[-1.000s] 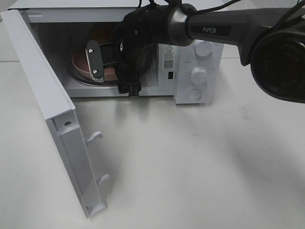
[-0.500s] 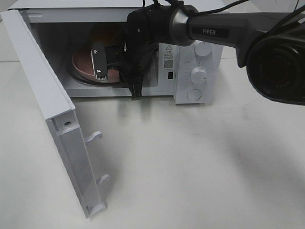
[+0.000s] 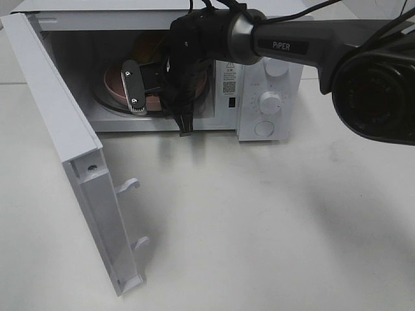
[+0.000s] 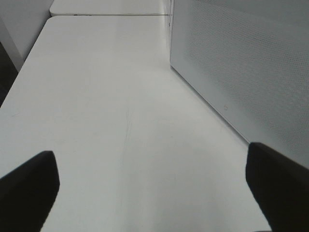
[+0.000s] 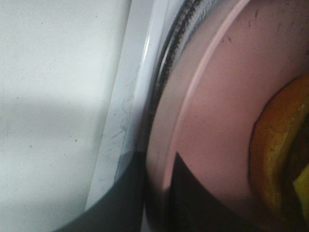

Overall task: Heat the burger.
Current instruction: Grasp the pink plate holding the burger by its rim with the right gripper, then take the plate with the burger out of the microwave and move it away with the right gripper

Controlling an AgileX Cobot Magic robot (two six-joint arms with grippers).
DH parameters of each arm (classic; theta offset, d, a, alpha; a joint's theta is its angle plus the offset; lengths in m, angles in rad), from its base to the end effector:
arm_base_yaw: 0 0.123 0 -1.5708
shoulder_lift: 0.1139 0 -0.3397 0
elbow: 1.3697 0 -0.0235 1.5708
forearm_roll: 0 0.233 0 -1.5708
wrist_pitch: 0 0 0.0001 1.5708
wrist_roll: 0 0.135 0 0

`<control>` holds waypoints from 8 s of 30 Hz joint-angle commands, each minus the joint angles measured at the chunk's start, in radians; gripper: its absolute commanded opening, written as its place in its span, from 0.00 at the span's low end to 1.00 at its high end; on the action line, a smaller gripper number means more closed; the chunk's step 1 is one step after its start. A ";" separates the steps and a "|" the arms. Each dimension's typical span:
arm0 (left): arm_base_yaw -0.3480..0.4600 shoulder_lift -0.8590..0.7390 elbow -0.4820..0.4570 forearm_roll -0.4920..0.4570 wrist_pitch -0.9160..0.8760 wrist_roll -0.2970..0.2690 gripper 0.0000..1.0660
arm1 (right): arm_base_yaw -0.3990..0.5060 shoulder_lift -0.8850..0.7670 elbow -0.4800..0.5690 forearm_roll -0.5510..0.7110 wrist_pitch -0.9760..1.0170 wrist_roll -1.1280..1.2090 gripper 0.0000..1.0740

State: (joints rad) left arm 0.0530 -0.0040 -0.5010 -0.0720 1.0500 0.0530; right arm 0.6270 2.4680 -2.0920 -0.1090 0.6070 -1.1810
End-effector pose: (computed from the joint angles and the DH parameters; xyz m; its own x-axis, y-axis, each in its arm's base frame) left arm -0.0361 -0.0104 0.2503 -0.4402 -0.0062 -0.8979 0.0106 0.9999 -0.0121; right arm 0.4927 0.3466 0.1545 0.3428 -0.9290 -0.1392 -0.7664 -0.1909 -0.6133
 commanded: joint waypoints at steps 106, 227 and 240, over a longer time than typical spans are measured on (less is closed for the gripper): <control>0.001 -0.022 0.004 0.000 -0.014 -0.002 0.94 | 0.038 -1.384 1.541 0.015 -0.321 -0.198 0.00; 0.001 -0.022 0.004 0.000 -0.014 -0.002 0.94 | -0.039 -0.663 1.496 -0.833 0.246 2.324 0.04; 0.001 -0.022 0.004 0.000 -0.014 -0.002 0.94 | -0.058 -0.649 1.496 -0.877 0.175 2.353 0.12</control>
State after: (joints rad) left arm 0.0530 -0.0040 -0.5010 -0.0720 1.0500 0.0530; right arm 0.5740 1.8170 -0.5950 -0.9520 0.7380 1.1620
